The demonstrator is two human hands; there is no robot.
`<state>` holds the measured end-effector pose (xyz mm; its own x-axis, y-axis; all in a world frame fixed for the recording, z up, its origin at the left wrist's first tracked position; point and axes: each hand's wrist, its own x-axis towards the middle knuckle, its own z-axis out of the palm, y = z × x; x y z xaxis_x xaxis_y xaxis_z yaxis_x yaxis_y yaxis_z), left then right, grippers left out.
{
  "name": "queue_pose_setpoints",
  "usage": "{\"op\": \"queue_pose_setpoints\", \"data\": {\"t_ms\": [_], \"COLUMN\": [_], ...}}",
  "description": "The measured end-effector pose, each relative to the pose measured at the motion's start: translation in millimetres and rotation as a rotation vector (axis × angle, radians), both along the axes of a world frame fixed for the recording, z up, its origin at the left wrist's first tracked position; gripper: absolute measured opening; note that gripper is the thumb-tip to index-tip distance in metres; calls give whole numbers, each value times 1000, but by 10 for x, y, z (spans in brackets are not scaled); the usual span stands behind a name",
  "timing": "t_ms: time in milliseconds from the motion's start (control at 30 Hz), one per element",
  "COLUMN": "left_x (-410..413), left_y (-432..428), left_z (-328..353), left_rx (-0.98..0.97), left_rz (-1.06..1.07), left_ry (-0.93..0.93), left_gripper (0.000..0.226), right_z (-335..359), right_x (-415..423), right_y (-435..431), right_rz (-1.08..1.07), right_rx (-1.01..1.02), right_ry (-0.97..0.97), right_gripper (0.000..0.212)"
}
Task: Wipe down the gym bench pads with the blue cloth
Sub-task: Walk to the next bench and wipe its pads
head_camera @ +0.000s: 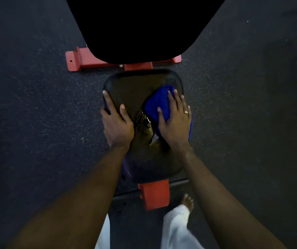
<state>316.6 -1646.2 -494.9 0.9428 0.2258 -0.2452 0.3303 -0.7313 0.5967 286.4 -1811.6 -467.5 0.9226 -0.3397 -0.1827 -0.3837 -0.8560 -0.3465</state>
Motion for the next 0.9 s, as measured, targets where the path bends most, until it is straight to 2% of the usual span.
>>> {"op": "queue_pose_setpoints", "data": {"t_ms": [233,333,400,567,700,767,900], "left_x": [-23,-30,-32,-649,-1097,-1088,-1107], "left_y": [37,-2,-14,-27,-10,-18,-22], "left_z": [-10,-9,15,157,230,206,197], "left_rx": [-7,25,9,-25,-69,-79,-114], "left_rz": [11,31,76,122,149,159,150], "left_ry": [-9,-24,14,202,245,217,191], "left_gripper": [65,67,71,70,69,68,68], "right_z": [20,42,22,-23,-8,20,63], "right_x": [513,350,179,137,438,600,537], "right_y": [-9,-163,-365,-394,-218,-119,155], "right_rz": [-125,111,215,67,-20,85,576], "right_rx": [53,16,-23,104,101,-4,-139], "right_ry": [-12,-13,9,4,-60,-41,-23], "right_gripper": [70,75,71,68,67,67,67]}}
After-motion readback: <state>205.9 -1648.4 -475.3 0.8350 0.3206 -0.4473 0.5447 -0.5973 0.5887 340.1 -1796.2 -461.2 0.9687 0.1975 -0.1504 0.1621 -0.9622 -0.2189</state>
